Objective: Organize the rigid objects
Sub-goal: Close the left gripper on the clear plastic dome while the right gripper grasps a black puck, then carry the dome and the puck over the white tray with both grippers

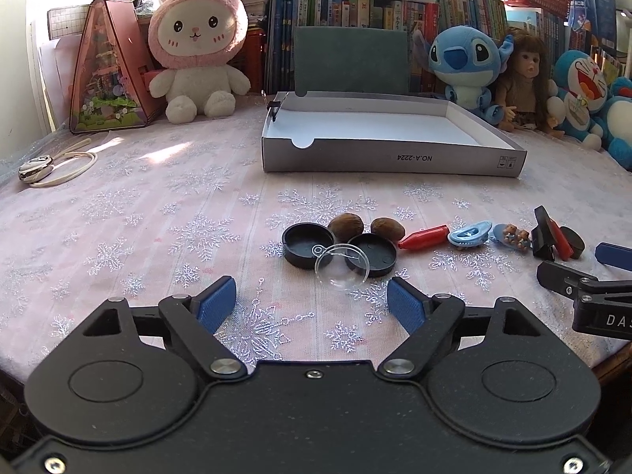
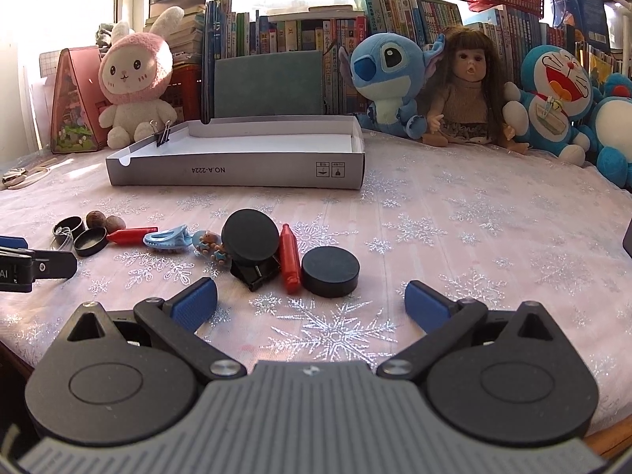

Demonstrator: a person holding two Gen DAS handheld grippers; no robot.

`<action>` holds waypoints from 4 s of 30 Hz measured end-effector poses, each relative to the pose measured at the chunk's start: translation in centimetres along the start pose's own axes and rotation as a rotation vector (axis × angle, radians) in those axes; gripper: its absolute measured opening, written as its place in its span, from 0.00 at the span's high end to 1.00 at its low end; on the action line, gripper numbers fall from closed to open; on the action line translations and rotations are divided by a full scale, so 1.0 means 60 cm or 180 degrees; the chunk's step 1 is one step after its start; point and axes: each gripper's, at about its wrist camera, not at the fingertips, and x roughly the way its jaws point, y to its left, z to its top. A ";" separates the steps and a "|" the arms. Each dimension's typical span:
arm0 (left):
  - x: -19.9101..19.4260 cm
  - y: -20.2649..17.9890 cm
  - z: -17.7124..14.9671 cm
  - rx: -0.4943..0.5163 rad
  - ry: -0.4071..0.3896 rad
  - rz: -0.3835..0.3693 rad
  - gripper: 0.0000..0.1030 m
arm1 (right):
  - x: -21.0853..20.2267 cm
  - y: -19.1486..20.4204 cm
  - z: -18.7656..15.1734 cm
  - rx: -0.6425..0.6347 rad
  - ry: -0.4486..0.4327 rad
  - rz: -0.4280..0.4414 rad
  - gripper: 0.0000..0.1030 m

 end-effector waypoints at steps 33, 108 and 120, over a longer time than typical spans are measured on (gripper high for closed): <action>-0.021 0.001 0.004 0.0091 -0.0163 0.0070 0.53 | -0.005 -0.005 0.021 -0.0123 -0.0037 -0.0082 0.49; 0.371 -0.064 0.351 -0.0202 0.0694 -0.0490 0.68 | 0.357 0.015 0.301 0.0139 0.1061 0.0193 0.64; 0.390 -0.069 0.338 -0.0117 0.0691 -0.0401 0.68 | 0.374 0.016 0.291 0.0115 0.1156 0.0173 0.64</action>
